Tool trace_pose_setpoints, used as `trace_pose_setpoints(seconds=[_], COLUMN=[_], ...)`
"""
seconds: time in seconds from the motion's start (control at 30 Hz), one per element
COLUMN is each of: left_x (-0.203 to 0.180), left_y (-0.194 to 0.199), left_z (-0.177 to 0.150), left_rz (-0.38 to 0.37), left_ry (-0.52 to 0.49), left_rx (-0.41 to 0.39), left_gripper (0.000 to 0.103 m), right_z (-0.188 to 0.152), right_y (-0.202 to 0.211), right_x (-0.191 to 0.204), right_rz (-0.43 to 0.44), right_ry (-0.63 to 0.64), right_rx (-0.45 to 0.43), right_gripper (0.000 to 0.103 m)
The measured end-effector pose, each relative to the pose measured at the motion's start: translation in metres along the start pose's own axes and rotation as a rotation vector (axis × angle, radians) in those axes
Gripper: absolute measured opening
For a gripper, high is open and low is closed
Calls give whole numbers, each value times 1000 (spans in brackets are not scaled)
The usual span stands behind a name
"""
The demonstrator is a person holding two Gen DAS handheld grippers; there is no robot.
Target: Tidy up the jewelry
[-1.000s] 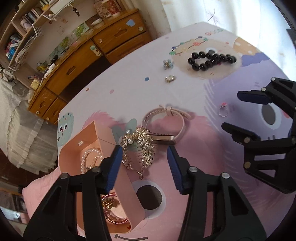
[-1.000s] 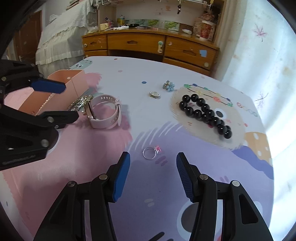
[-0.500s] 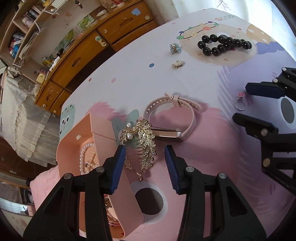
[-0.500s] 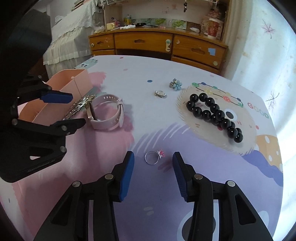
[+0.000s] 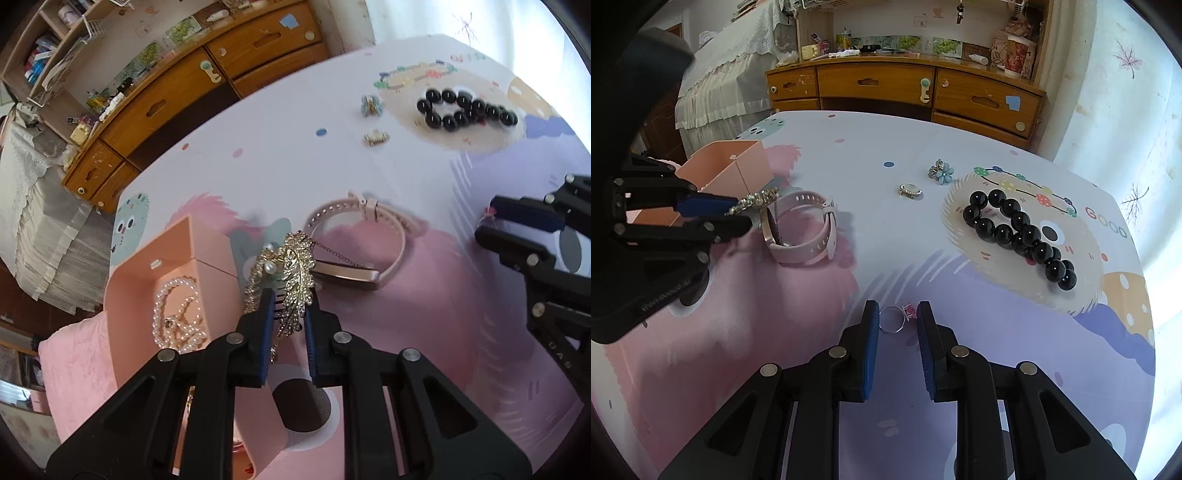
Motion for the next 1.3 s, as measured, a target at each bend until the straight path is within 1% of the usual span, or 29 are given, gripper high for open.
trace_pose_setpoints(seconds=[0.07,0.13,0.2,0.33,0.53,0.6,0.67,0.87,1.07,1.2,1.3], left_x=[5,9,15,29,51,59,69,97,132,154,170], left_y=[8,17,27,46,80,90,103,136,157,160,157], left_z=[1,2,3,5,3,2,0,-4,-14,-26,-36], left_rz=[-5,-9,-41,-98,-203,-228,-246,-259,-277,-291,-312], left_ry=[13,29,57,102,156,170,175,159,156,165,174], left_rx=[-30,-49,-67,-99,-162,-188,-229,-314,-375,-388,-378], left_gripper=[9,5,3,2,2,2,2,2,2,2,2], right_z=[1,3,4,9,19,24,28,43,64,75,82], right_y=[1,4,7,16,35,42,49,71,93,106,113], right_x=[0,2,2,8,22,29,38,71,109,137,160], right_rz=[-3,-8,-12,-20,-12,-8,-6,0,19,44,62], right_ry=[-9,-16,-22,-30,-56,-70,-79,-85,-76,-75,-69], right_rx=[-1,-3,-6,-14,-40,-53,-65,-105,-158,-193,-205], right_gripper=[20,20,20,20,20,21,21,21,21,21,21])
Point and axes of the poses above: each gripper's, at about its wrist camera, not at the fingertips, and y roughly against the way its jaws point, x to its left, z to its top, the point moved 1 cm from there along -y, roughly the way its jaws point, and after that the axes turned 4 degrees about x, right-handed, at the moved point
